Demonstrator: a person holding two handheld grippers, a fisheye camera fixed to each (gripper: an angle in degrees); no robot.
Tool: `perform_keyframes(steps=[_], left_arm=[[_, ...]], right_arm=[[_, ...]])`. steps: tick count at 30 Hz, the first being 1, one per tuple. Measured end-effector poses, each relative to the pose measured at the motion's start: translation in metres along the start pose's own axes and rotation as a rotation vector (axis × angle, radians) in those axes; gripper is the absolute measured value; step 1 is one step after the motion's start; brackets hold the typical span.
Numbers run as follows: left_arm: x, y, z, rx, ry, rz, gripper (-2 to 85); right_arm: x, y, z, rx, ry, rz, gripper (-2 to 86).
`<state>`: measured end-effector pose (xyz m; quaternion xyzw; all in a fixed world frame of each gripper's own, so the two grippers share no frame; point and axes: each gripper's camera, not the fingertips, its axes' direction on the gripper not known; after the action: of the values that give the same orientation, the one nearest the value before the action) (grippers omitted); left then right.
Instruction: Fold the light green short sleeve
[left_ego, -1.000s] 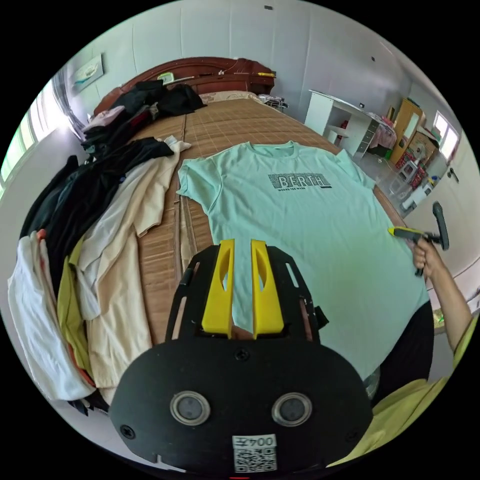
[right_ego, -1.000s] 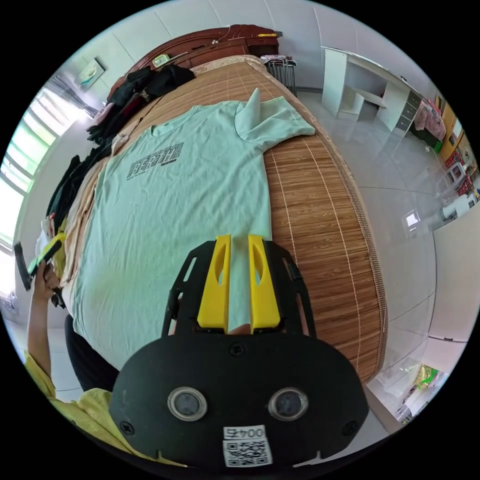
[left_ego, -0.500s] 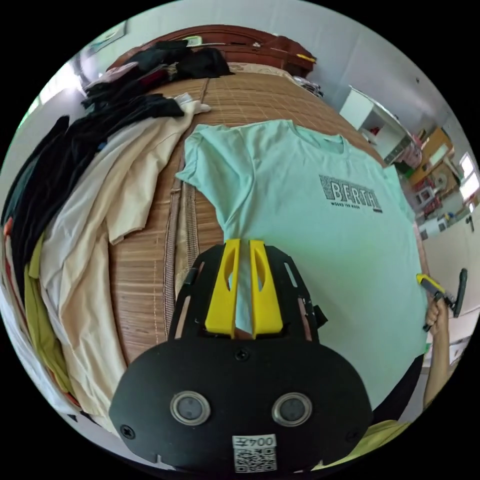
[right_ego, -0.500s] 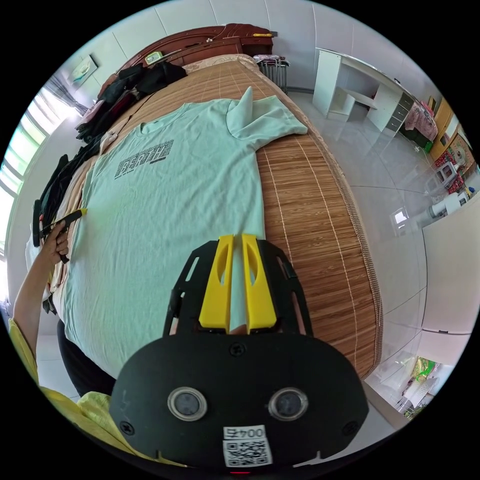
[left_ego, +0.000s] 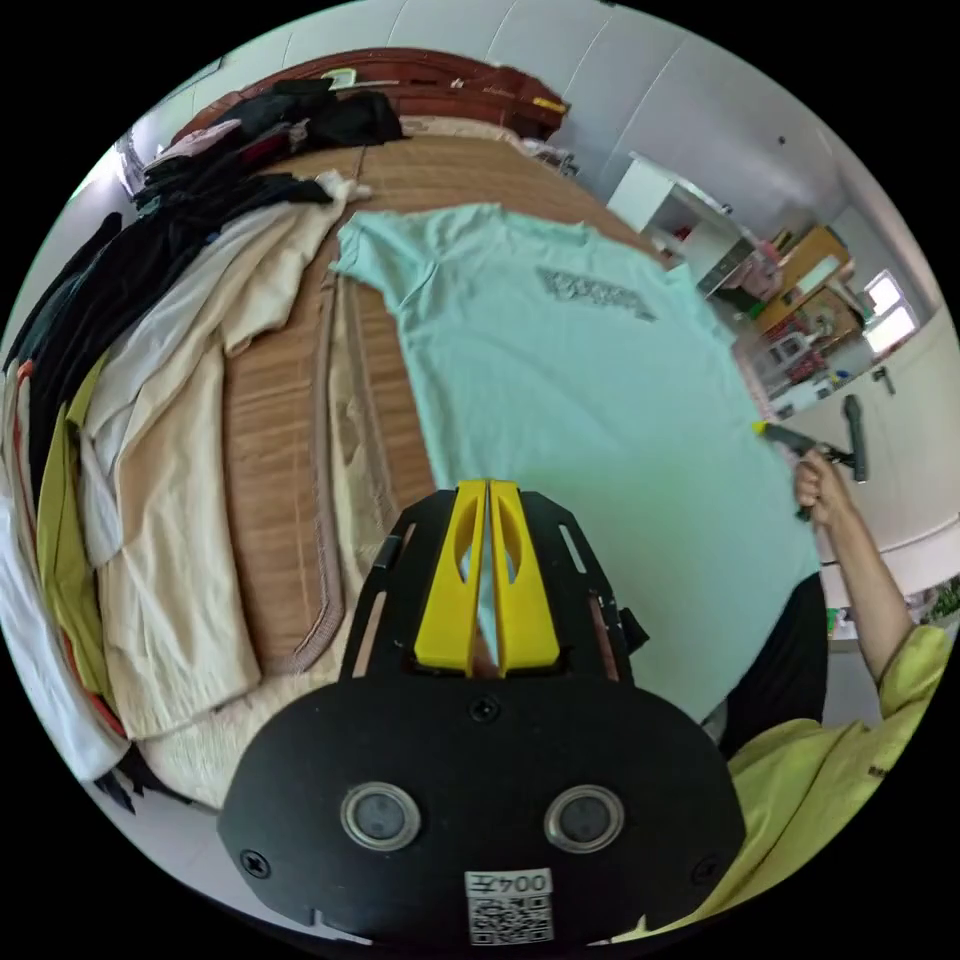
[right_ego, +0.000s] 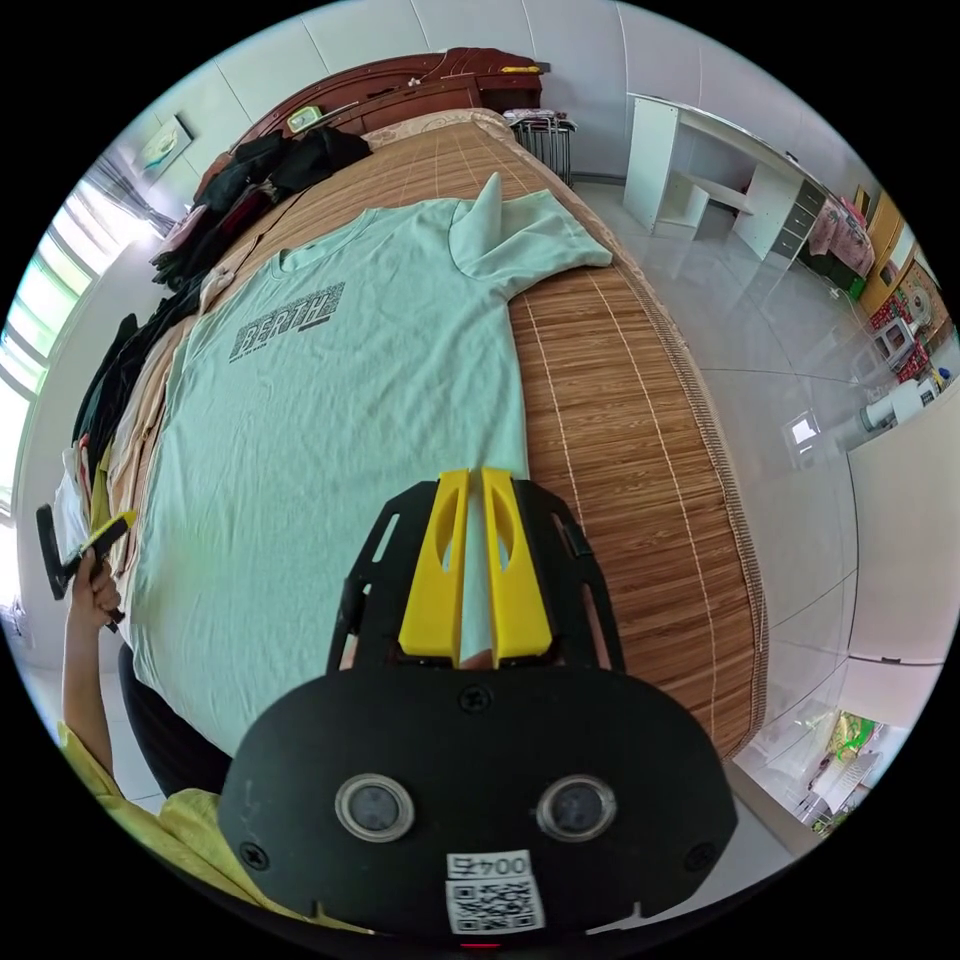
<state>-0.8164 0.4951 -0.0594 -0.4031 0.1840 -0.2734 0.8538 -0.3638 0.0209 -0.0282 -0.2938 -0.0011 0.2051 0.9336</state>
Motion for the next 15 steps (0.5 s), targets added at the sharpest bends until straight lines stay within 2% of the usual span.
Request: perform_keyframes(steps=[3, 6, 11, 13, 15], left_arm=[[-0.013, 0.006, -0.030, 0.062, 0.018, -0.078, 0.6], [0.010, 0.033, -0.082, 0.126, 0.046, -0.033, 0.7], [0.067, 0.097, -0.074, 0.014, 0.119, 0.105, 0.8], [0.074, 0.113, -0.064, -0.025, 0.031, 0.109, 0.8], [0.061, 0.120, -0.071, 0.004, 0.090, 0.023, 0.8]], right_arm=[[-0.005, 0.004, 0.003, 0.001, 0.029, -0.014, 3.6], [-0.008, 0.008, 0.007, 0.002, 0.049, -0.025, 3.9], [-0.006, 0.016, 0.013, 0.003, 0.054, -0.027, 4.0], [-0.007, 0.021, 0.017, 0.004, 0.067, -0.038, 4.1], [-0.006, 0.024, 0.019, 0.004, 0.076, -0.046, 4.1]])
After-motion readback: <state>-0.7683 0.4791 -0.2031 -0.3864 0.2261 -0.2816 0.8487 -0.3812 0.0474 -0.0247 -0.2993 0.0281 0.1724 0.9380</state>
